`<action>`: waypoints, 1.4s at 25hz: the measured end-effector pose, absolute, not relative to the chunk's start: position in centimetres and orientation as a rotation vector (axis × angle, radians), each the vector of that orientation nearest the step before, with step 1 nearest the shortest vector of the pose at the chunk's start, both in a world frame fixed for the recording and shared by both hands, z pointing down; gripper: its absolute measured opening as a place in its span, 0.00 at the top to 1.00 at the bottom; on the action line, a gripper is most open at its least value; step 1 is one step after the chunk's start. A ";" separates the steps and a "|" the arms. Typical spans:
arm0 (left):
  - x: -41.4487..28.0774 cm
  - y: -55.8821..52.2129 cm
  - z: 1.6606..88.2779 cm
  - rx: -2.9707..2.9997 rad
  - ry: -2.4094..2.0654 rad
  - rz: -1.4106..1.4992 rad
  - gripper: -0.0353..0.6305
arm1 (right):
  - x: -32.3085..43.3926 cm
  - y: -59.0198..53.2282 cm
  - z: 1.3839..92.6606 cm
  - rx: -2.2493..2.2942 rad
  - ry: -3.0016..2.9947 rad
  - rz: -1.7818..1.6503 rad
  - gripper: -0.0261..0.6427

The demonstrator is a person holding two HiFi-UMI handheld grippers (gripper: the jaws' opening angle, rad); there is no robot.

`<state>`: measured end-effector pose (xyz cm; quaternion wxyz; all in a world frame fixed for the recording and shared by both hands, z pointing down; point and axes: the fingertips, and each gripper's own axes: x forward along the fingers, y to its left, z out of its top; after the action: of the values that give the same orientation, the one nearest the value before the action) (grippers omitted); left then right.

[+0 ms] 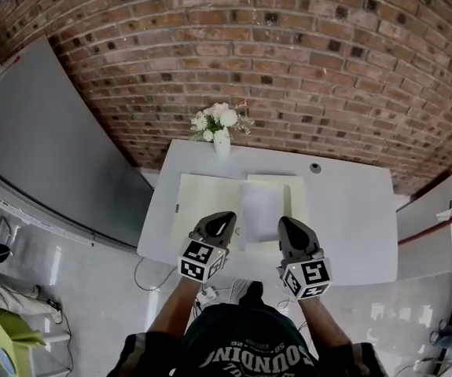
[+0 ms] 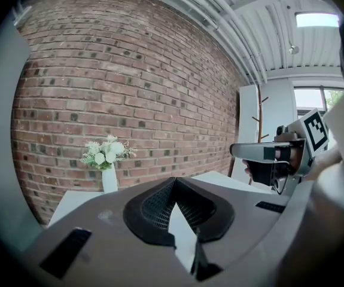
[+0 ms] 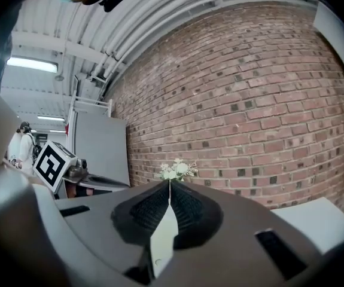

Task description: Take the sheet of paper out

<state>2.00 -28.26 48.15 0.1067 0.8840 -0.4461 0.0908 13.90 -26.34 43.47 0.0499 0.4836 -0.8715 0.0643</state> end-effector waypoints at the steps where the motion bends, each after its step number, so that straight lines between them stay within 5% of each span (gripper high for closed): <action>1: 2.3 -28.7 48.2 2.597 -1.323 0.272 0.93 | 14.1 -26.9 43.6 1.456 -2.658 0.195 0.86; 35: 1.5 -38.0 50.3 2.532 -1.301 0.285 0.93 | 11.6 -36.1 45.8 1.387 -2.654 0.278 0.86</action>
<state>1.47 -38.01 50.29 0.1399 0.8763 -0.4504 0.0987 11.61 -36.13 45.83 0.0670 0.4601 -0.8806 0.0921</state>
